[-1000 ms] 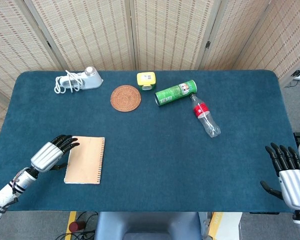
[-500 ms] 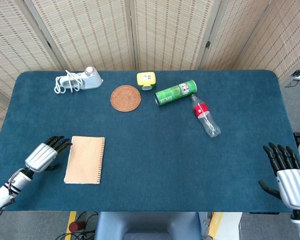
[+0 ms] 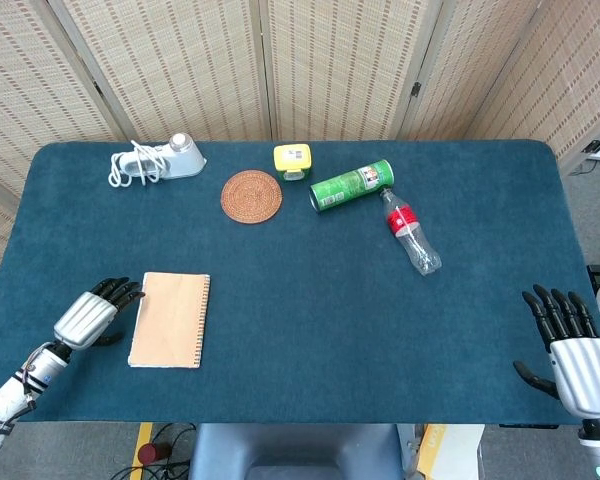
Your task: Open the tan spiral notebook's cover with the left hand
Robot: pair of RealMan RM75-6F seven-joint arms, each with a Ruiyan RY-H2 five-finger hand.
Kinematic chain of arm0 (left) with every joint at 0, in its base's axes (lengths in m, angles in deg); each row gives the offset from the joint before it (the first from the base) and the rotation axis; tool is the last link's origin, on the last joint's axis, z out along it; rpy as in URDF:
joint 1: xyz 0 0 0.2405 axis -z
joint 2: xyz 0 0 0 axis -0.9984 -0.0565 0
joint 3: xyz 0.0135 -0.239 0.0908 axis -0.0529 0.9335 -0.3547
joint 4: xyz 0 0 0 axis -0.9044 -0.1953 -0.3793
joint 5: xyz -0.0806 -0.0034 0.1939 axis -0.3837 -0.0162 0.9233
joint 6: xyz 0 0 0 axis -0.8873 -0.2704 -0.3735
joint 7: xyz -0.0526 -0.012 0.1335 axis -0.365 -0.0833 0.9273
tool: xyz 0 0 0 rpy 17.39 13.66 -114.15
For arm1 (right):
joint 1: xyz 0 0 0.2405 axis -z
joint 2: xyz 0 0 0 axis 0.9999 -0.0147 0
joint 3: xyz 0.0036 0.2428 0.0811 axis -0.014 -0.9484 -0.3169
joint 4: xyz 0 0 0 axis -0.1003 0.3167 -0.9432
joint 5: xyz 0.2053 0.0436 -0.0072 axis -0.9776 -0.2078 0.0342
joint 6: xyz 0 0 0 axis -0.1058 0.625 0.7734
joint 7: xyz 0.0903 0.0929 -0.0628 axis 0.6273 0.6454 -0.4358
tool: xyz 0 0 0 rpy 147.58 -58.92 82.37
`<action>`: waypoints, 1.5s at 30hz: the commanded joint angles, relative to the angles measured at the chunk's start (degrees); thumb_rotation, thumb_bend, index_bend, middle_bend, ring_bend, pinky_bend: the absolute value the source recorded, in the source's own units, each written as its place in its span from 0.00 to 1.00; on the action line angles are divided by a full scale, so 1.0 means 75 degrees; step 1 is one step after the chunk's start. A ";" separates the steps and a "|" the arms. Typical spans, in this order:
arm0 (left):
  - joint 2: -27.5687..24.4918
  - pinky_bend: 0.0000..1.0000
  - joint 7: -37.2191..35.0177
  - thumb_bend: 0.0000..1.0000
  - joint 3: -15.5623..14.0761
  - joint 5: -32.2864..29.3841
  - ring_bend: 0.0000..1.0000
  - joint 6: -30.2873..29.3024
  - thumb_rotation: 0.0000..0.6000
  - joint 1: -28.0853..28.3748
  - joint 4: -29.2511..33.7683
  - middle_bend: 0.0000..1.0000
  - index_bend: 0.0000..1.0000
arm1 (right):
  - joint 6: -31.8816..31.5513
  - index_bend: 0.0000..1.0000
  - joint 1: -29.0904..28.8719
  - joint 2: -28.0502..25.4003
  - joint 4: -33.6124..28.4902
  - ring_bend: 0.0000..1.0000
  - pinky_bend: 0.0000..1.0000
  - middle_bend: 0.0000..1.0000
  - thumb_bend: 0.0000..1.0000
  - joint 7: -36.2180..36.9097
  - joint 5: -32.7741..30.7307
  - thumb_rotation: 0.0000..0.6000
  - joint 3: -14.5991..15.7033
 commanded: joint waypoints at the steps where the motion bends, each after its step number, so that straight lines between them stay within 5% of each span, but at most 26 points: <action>1: 0.0082 0.21 0.0005 0.24 -0.0075 0.0037 0.13 -0.0011 1.00 0.0020 -0.0043 0.17 0.22 | -0.0026 0.00 0.0017 -0.0014 -0.0018 0.01 0.01 0.07 0.21 -0.0024 0.0005 1.00 -0.0001; 31: 0.0907 0.21 -0.0449 0.24 -0.0071 -0.0177 0.13 -0.0182 1.00 0.0303 -0.0307 0.19 0.27 | -0.0029 0.00 0.0028 0.0069 0.0051 0.01 0.01 0.07 0.21 0.0022 -0.0081 1.00 -0.0088; 45: 0.1260 0.24 -0.0880 0.25 0.0308 -0.0618 0.15 -0.0135 1.00 0.0387 -0.0308 0.21 0.30 | -0.0060 0.00 0.0084 0.0117 0.0146 0.01 0.01 0.07 0.21 0.0165 -0.0287 1.00 -0.0151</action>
